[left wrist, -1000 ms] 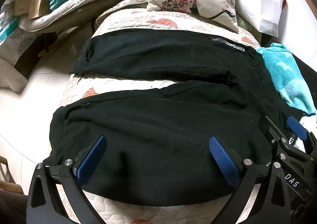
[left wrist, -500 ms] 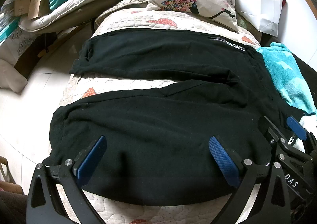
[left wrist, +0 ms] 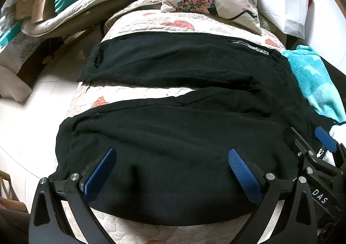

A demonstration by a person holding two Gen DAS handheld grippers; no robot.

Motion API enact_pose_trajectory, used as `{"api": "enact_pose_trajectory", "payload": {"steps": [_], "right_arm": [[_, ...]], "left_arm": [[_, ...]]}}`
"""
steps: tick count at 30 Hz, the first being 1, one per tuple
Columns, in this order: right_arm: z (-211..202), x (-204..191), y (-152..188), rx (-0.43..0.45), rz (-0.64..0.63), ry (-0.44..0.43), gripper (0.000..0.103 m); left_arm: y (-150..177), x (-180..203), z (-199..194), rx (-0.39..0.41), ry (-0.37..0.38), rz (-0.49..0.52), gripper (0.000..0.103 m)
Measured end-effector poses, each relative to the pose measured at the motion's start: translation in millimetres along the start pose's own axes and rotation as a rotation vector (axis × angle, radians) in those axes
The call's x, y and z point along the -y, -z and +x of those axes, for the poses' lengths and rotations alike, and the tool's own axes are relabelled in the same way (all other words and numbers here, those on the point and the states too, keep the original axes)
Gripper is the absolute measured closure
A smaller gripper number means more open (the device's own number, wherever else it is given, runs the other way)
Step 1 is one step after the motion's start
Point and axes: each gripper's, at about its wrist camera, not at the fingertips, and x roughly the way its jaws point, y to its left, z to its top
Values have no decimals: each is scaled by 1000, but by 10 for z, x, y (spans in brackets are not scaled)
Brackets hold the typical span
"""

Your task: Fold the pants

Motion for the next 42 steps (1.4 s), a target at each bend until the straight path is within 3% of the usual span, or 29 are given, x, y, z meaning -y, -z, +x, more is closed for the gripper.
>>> {"api": "enact_pose_trajectory", "payload": {"steps": [28,37,42], "right_arm": [[5,56,-19,-18,15,4,0],[11,79,-26,-24,20,3,0],[-11,82,-56,-13,13,7,0]], "left_arm": [[73,-39,384,-111,-91,45,0],[97,-50,354,-114,-71,56,0],[16,-164,211,-83,9,-22,6]]}}
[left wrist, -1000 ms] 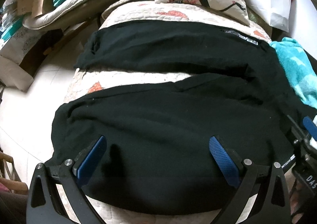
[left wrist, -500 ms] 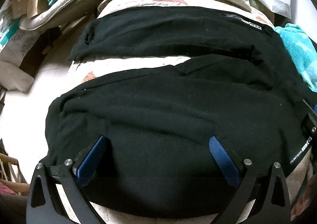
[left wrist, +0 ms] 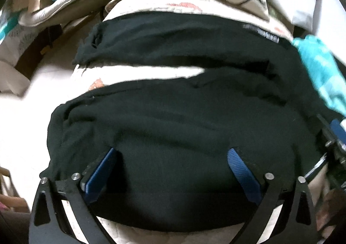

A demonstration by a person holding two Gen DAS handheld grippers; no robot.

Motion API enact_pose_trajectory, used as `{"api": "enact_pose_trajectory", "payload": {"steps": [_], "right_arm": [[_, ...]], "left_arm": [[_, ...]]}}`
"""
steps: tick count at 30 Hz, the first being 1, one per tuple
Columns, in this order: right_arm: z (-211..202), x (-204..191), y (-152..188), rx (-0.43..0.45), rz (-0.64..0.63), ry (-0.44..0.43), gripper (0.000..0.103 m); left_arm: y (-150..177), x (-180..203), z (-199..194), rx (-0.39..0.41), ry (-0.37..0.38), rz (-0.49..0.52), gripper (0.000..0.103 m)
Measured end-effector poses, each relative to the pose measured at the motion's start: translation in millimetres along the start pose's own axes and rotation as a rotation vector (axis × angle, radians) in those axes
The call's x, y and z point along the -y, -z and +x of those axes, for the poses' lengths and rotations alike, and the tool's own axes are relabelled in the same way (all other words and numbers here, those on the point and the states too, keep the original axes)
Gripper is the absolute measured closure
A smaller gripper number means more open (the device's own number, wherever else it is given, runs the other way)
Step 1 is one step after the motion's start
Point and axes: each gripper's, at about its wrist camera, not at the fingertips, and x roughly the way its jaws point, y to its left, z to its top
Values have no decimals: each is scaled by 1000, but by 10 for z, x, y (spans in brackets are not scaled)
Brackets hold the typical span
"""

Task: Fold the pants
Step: 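Lower the right tool onto the pants waistband and close it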

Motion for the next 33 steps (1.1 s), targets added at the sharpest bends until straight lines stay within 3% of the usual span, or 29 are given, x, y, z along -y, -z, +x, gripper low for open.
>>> {"api": "enact_pose_trajectory", "payload": {"steps": [2,8,13,18,22,25,28,33], "right_arm": [[-71,13,-54,9,-6,3,0],[-483,23,-464,109,-112,-11,0],[-501,103,-944,113,-197,-44,0],[13,254,-1450,3,-194,-121,0],[614,356,-1701,-105,-159,-194,1],[974,384,-1817,-154,-161,-229,2],[1342,342,-1902,-199,-209,-220,2],[1821,221,-1961,-248,-275,-217,7]], "left_arm": [[-81,-48,-125,27,8,-13,9],[-572,-201,-644,214,1,-29,9],[-1098,-355,-649,260,-31,0,9],[-1601,-687,-339,223,-9,-44,9],[-1867,-939,-23,197,28,-68,9],[-2010,-1021,204,173,6,-47,10],[-2115,-1122,414,152,-27,-53,10],[-2178,-1340,674,115,6,-118,10]]}}
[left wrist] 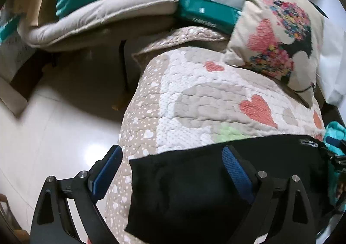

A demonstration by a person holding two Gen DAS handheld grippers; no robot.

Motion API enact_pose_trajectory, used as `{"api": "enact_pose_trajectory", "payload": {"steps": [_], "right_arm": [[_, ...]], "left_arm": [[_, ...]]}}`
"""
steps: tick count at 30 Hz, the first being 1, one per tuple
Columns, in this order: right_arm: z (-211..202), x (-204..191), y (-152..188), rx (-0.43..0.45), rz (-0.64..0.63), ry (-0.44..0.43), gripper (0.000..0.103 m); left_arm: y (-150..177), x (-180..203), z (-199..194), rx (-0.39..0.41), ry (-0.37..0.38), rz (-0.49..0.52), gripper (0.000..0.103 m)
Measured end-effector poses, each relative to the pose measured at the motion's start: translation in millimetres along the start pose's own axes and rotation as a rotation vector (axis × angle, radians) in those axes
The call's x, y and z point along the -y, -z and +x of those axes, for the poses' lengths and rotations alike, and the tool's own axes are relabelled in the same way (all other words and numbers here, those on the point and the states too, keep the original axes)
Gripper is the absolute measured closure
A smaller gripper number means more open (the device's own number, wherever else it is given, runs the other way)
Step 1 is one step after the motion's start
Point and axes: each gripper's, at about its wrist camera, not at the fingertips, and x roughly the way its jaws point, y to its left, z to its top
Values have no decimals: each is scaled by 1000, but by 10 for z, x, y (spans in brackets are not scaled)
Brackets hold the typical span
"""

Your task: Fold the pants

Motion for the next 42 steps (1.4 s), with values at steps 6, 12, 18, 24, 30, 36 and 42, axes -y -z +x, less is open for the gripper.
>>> {"api": "enact_pose_trajectory", "payload": {"steps": [6,12,18,24,30,36,42], "right_arm": [[353,3,-146,-29,-41,-29,8],[630,31,-111,-65,-38,-29,7],[579,-33,-24,-42,-33,-62,34],[435,153,0,-32,59,-106,89],[306,46,8,-29,47,-82,95],[132,-13,56,-16,40,-52,96],[-101,-90,139,-4,39,-29,96]], "left_arm": [[41,-35,291,-28,-24,17,10],[155,111,471,-67,-30,69,15],[174,417,324,-74,-4,176,87],[152,467,202,-40,-30,191,88],[99,492,-7,10,-9,179,88],[79,522,-174,49,-3,189,88],[105,567,-355,90,3,215,88]]}}
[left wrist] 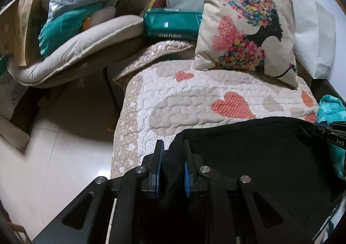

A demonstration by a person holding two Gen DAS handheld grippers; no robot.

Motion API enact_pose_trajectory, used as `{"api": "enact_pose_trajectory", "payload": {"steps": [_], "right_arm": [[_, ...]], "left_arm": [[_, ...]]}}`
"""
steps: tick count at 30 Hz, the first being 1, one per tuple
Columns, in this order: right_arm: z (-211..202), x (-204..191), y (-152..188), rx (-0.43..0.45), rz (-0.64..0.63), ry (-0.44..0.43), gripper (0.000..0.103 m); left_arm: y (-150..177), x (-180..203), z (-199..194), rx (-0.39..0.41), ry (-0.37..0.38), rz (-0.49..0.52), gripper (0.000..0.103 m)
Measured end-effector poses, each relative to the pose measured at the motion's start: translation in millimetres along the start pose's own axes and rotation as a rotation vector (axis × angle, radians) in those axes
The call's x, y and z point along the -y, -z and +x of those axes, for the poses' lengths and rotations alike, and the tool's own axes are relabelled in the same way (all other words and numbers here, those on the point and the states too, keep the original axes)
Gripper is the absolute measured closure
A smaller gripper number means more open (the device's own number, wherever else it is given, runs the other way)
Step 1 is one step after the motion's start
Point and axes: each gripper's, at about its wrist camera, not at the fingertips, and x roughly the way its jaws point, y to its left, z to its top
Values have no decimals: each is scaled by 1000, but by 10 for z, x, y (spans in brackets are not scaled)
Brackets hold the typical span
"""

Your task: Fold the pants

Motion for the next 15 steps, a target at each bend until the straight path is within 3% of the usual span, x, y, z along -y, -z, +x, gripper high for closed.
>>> {"api": "enact_pose_trajectory", "payload": {"steps": [15], "right_arm": [[-583,-223,319,36,23,25,97]], "left_arm": [[269,195,-728,100,16,124,88]]}}
